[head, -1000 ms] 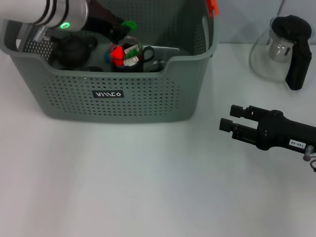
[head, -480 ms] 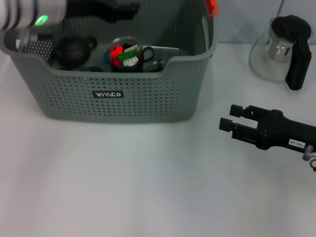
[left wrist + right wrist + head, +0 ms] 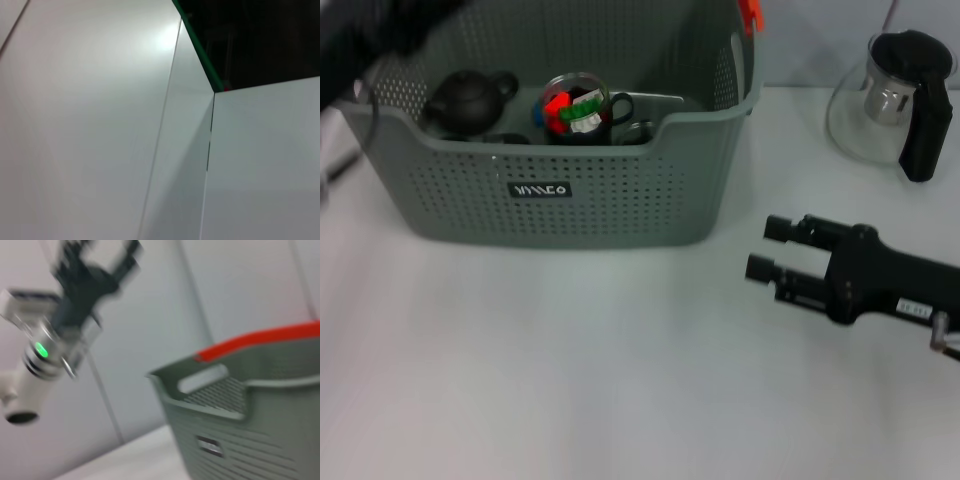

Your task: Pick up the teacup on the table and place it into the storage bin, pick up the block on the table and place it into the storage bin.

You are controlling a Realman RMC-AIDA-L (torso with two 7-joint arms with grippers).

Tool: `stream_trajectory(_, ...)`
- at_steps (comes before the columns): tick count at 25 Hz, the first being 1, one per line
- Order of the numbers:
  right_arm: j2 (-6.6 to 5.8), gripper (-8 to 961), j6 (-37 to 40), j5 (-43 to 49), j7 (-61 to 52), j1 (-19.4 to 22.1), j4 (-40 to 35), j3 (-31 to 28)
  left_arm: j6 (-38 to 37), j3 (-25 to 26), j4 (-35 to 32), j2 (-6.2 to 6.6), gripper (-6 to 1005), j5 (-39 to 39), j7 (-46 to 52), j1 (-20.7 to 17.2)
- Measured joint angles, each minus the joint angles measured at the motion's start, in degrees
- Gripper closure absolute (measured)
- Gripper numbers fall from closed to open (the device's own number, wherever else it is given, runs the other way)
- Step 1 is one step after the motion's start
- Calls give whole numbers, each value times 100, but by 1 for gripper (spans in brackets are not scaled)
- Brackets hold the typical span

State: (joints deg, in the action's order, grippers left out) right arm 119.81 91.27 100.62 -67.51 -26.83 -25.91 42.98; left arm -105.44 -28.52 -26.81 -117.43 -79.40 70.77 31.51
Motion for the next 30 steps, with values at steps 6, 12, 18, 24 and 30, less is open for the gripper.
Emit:
stream_trajectory(6, 11, 184, 550, -58, 410, 142, 77, -217, -244, 82, -429, -185, 107, -1601, -521, -657)
stream_trajectory(12, 7, 168, 508, 262, 651, 225, 78, -184, -89, 179, -865, -192, 108, -3464, -738, -769)
stream_trajectory(18, 21, 151, 486, 469, 653, 171, 82, -153, 307, 39, -826, -212, 110, -4215, -976, -629)
stream_trajectory(24, 27, 146, 458, 498, 656, 133, 124, 37, 340, -211, -834, -224, 111, -4326, -1077, -628)
stream_trajectory(30, 33, 147, 99, 502, 671, -135, 417, 313, 341, -242, -842, -246, 112, -4468, -1155, -655)
